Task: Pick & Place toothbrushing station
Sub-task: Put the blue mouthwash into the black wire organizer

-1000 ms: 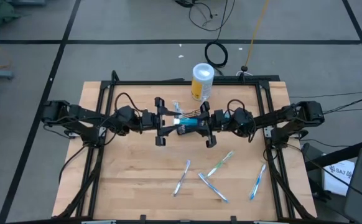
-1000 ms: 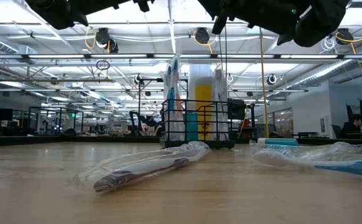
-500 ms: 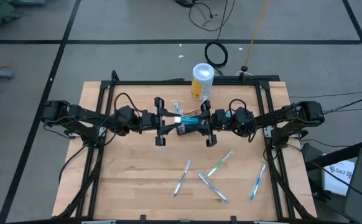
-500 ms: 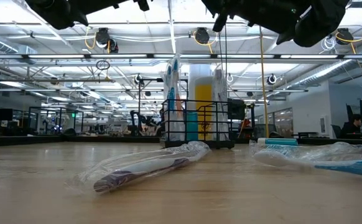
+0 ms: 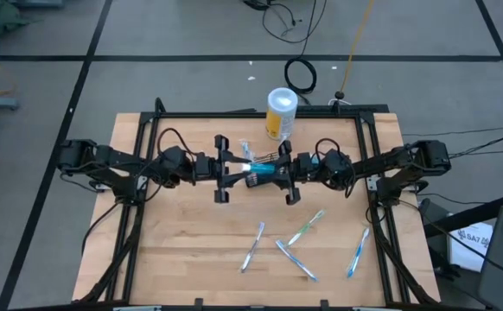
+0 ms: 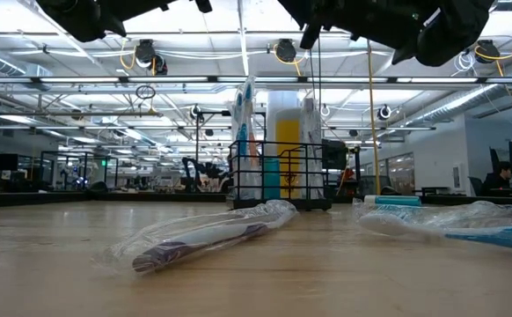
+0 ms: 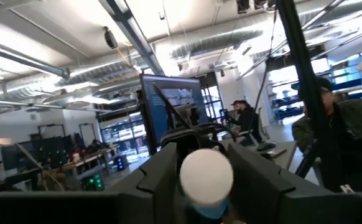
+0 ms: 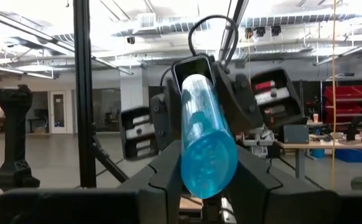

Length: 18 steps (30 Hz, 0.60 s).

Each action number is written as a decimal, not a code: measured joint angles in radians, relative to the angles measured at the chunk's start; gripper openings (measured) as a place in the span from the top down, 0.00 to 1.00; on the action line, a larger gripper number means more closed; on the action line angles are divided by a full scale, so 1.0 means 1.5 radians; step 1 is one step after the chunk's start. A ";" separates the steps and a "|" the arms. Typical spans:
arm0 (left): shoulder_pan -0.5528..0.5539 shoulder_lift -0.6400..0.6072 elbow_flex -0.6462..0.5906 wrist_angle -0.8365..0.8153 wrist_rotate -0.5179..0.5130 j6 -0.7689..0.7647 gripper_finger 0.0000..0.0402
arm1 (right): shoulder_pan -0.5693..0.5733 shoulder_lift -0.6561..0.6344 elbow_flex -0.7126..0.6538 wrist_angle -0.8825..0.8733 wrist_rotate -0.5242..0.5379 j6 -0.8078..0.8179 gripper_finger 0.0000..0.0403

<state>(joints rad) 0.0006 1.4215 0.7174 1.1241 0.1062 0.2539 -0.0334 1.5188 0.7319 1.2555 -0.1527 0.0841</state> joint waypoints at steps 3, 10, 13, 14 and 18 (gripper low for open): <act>0.000 0.000 0.000 -0.001 0.002 0.003 0.60 | 0.000 0.000 0.000 -0.007 0.014 -0.002 0.76; -0.001 0.000 0.000 -0.002 0.000 0.003 0.64 | -0.003 0.000 0.000 -0.004 0.013 -0.014 0.76; 0.000 0.000 0.000 -0.002 -0.004 0.003 0.66 | -0.003 0.000 0.000 -0.003 0.014 -0.015 0.76; 0.000 0.000 0.000 -0.002 -0.005 0.003 0.67 | -0.003 0.000 -0.001 -0.003 0.013 -0.017 0.76; -0.001 0.000 0.000 -0.002 -0.006 0.003 0.70 | -0.003 0.000 -0.001 -0.003 0.013 -0.017 0.76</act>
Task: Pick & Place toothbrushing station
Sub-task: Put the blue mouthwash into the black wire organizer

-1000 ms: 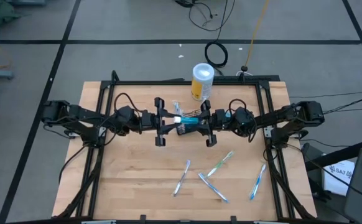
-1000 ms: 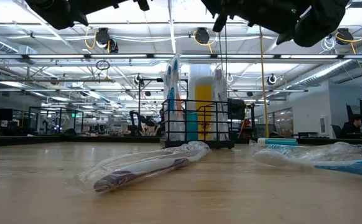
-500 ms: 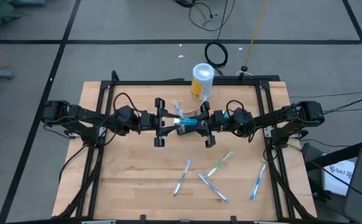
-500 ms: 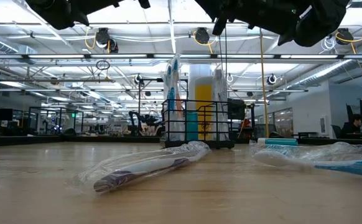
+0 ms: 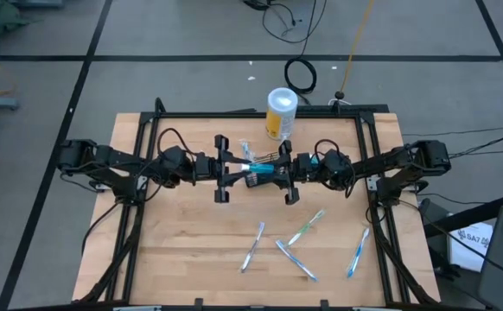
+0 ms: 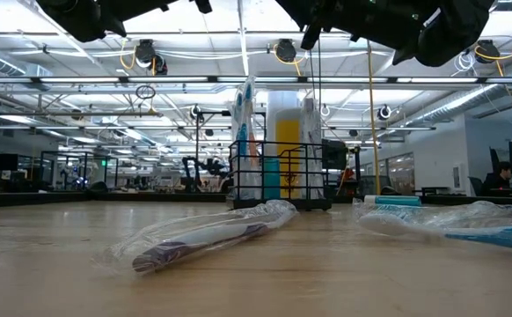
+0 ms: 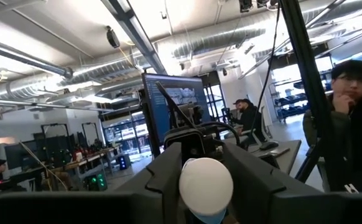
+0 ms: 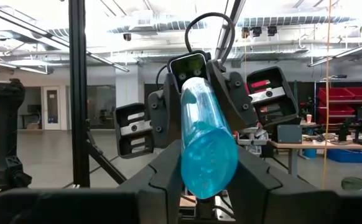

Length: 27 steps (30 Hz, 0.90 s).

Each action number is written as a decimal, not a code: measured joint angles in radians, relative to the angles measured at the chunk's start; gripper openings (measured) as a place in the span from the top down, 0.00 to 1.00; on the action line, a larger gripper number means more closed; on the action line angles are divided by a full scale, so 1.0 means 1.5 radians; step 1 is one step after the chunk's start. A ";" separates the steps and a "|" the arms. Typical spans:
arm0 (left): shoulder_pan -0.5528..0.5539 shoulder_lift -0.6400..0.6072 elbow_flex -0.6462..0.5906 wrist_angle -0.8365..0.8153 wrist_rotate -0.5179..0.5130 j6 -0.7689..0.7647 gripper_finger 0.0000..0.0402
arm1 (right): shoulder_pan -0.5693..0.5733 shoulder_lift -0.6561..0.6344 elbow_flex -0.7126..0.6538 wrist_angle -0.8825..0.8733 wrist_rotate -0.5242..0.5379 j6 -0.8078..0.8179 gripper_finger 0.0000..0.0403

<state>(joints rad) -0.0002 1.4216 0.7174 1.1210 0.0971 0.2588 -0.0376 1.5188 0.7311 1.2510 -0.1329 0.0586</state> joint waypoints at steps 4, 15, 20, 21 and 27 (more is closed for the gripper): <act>0.000 0.000 0.000 0.000 0.000 -0.001 0.73 | 0.000 0.000 0.000 0.000 0.000 -0.001 0.76; 0.000 0.000 0.000 -0.003 0.000 -0.007 0.74 | 0.000 0.000 0.000 -0.009 0.000 0.000 0.76; 0.000 0.000 0.000 -0.014 0.000 -0.021 0.74 | -0.001 -0.001 0.000 -0.044 0.000 0.001 0.76; 0.000 0.000 0.000 -0.020 -0.001 -0.023 0.75 | -0.001 -0.004 0.000 -0.057 0.000 0.001 0.75; -0.001 0.001 0.000 -0.072 -0.048 -0.027 0.75 | -0.002 -0.037 -0.003 -0.146 0.004 0.019 0.67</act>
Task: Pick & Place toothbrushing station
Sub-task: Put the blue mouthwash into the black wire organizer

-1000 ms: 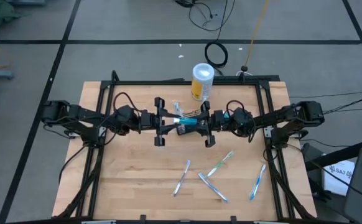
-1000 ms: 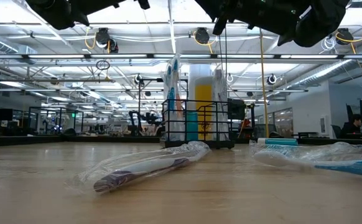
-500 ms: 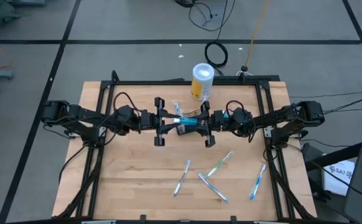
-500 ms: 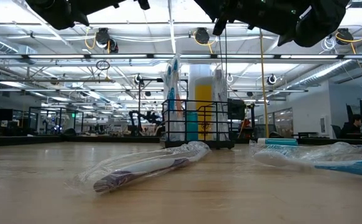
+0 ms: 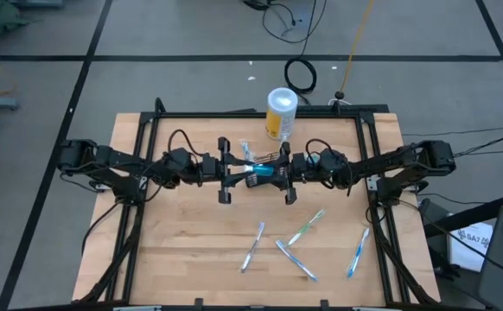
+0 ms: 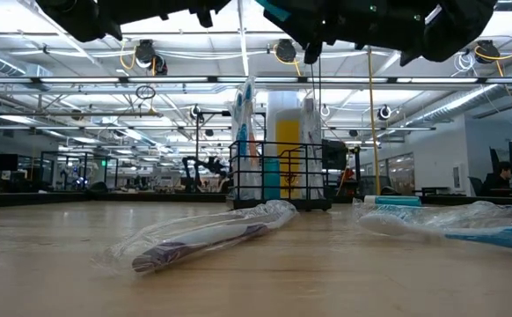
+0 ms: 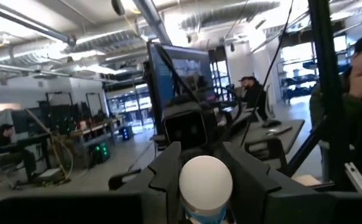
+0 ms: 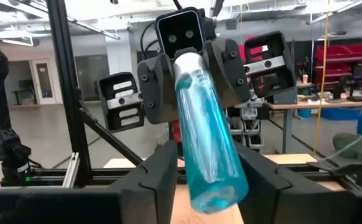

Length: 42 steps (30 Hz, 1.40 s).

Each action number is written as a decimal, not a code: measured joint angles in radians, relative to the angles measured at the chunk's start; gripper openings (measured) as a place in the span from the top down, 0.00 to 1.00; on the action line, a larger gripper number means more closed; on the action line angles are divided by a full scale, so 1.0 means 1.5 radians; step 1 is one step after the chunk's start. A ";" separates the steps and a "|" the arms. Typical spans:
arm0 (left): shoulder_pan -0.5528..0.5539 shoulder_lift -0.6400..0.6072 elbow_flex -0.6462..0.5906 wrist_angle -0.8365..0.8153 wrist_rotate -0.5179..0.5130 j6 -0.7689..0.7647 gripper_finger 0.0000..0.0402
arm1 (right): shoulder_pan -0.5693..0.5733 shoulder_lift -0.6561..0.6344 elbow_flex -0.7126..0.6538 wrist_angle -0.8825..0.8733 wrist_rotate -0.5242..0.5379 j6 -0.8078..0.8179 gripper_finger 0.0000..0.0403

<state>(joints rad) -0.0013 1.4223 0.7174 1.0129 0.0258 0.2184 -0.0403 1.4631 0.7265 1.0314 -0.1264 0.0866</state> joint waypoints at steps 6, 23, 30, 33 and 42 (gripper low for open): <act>0.000 0.000 0.000 -0.030 -0.004 -0.011 0.75 | 0.000 -0.059 0.001 -0.121 0.002 -0.001 0.59; 0.003 0.005 0.237 -0.574 -0.156 -0.068 0.75 | 0.001 -0.179 0.001 -0.606 0.088 0.014 0.56; 0.035 0.067 0.250 -0.546 -0.140 -0.117 0.75 | 0.001 -0.178 0.001 -0.702 0.086 0.041 0.57; 0.057 0.107 0.250 -0.520 -0.140 -0.146 0.75 | 0.001 -0.178 0.001 -0.702 0.086 0.040 0.57; 0.120 0.139 0.250 -0.467 -0.130 -0.163 0.75 | 0.001 -0.178 0.001 -0.704 0.086 0.039 0.57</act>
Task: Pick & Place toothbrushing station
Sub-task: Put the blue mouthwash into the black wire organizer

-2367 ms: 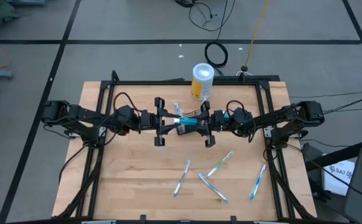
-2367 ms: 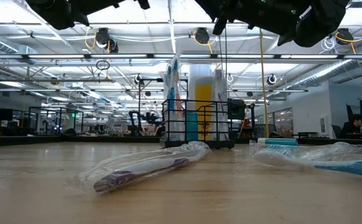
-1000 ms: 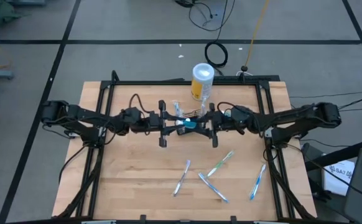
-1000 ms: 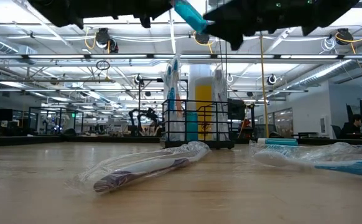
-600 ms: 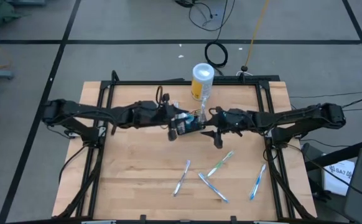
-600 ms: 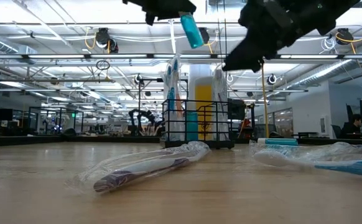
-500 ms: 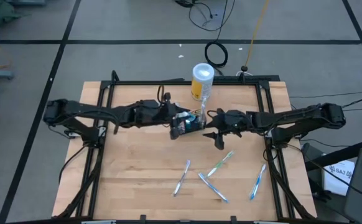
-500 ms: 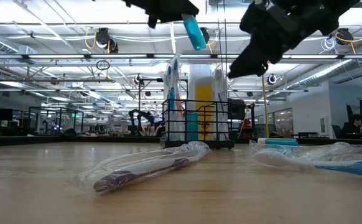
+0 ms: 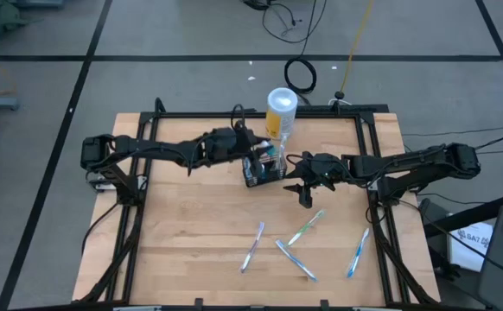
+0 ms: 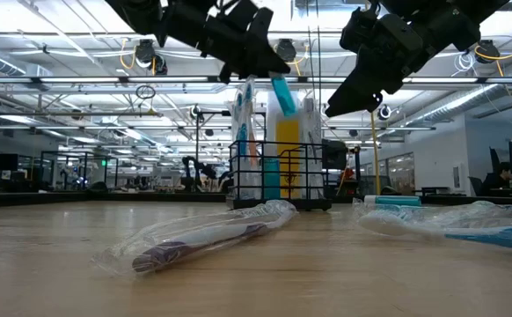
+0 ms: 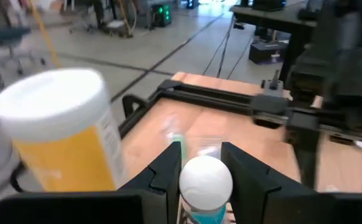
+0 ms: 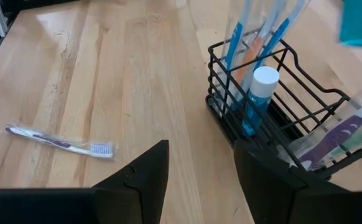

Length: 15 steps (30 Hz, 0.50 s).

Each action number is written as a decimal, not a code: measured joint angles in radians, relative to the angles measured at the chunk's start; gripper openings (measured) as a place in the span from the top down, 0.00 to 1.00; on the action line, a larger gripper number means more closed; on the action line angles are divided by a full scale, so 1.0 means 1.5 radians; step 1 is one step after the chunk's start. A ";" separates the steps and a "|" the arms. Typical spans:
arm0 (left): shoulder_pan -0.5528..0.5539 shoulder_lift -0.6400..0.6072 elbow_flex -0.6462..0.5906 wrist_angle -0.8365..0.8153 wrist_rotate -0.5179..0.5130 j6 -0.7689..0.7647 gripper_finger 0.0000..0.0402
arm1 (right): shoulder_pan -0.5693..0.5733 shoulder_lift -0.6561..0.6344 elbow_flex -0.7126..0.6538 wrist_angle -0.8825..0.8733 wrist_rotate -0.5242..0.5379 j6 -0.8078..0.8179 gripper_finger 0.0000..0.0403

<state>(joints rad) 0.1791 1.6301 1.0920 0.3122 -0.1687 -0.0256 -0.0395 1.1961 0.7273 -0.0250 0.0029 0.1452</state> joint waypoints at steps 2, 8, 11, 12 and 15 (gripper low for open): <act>0.016 0.000 0.000 -0.012 0.033 -0.038 0.75 | 0.000 0.000 0.000 -0.002 0.000 0.000 0.57; 0.002 0.000 0.000 -0.017 0.028 -0.055 0.75 | 0.000 0.000 0.000 0.001 0.000 -0.006 0.57; -0.014 -0.002 0.000 -0.008 -0.029 0.008 0.75 | 0.000 0.000 0.000 0.001 0.000 -0.008 0.57; -0.016 -0.004 0.000 -0.014 -0.038 0.020 0.75 | 0.000 0.000 0.000 0.001 0.000 -0.008 0.57; -0.006 -0.010 0.000 -0.034 -0.035 0.019 0.75 | 0.000 0.000 0.000 0.001 0.000 -0.008 0.57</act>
<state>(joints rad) 0.1705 1.6154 1.0920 0.2608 -0.2218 0.0029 -0.0395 1.1965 0.7273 -0.0235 0.0029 0.1337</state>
